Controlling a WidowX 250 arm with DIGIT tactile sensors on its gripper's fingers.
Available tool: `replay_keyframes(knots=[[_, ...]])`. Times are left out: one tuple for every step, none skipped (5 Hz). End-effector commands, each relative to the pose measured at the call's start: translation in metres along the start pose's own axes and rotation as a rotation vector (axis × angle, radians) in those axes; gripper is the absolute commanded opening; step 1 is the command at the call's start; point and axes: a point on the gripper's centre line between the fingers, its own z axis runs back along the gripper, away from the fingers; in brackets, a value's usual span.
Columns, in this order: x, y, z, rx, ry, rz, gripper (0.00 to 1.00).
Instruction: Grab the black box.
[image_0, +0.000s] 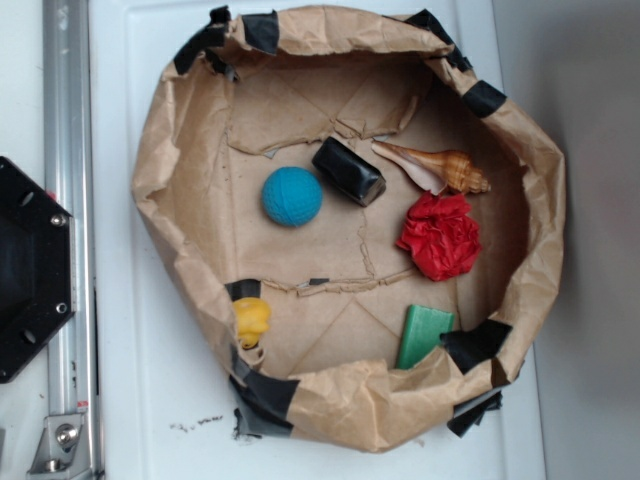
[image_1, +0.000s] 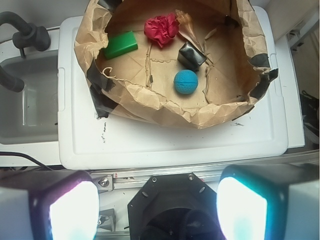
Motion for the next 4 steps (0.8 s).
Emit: replay_keyframes(knots=[[0.0,0.0,0.0,0.0,0.0,0.0,1.0],[0.048,0.016,-0.024,0.082,-0.029,-0.015,1.0],[0.077,0.021,-0.046,0.108,-0.041,-0.089,1.0],[0.095,0.026,-0.075,0.191,-0.06,-0.279,1.0]])
